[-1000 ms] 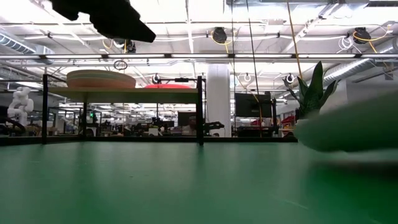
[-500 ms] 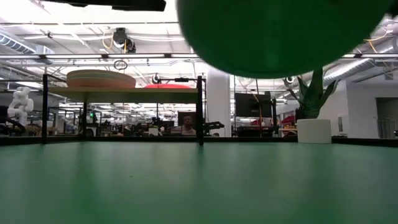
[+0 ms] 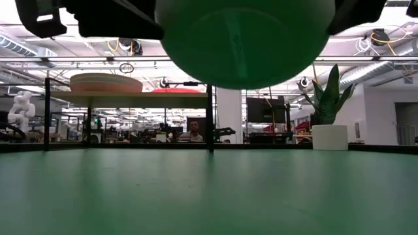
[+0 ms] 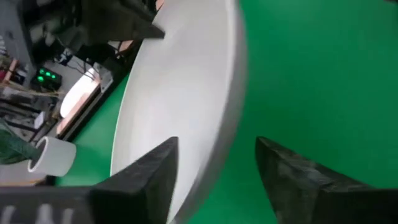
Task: Place and stack plates onto a shelf
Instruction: Stack the gray plate on top of the brown plate on the shelf
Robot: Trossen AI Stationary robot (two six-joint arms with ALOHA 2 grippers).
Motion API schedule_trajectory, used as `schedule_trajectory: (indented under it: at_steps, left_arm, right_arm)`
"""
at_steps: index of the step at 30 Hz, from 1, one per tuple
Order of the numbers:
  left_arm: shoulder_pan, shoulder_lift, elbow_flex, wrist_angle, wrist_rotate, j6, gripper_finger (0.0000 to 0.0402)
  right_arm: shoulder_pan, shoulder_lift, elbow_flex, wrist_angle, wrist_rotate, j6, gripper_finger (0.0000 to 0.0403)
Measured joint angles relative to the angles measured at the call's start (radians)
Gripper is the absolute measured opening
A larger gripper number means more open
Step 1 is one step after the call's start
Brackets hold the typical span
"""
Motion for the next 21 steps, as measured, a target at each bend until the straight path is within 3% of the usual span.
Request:
schedule_trajectory:
  at_steps: [12, 16, 21]
  left_arm:
    - [0.022, 0.0, 0.0, -0.018, 0.029, 0.089, 0.0054]
    - [0.041, 0.0, 0.0, -0.043, 0.097, 0.074, 0.0031]
    - [0.048, 0.0, 0.0, -0.037, 0.128, 0.053, 0.0026]
  right_arm:
    - [-0.057, 0.0, 0.0, -0.06, -0.05, -0.029, 0.0]
    - [-0.059, -0.001, 0.0, -0.061, -0.041, -0.043, 0.0003]
    - [-0.058, -0.001, 0.002, -0.016, 0.014, -0.001, 0.004]
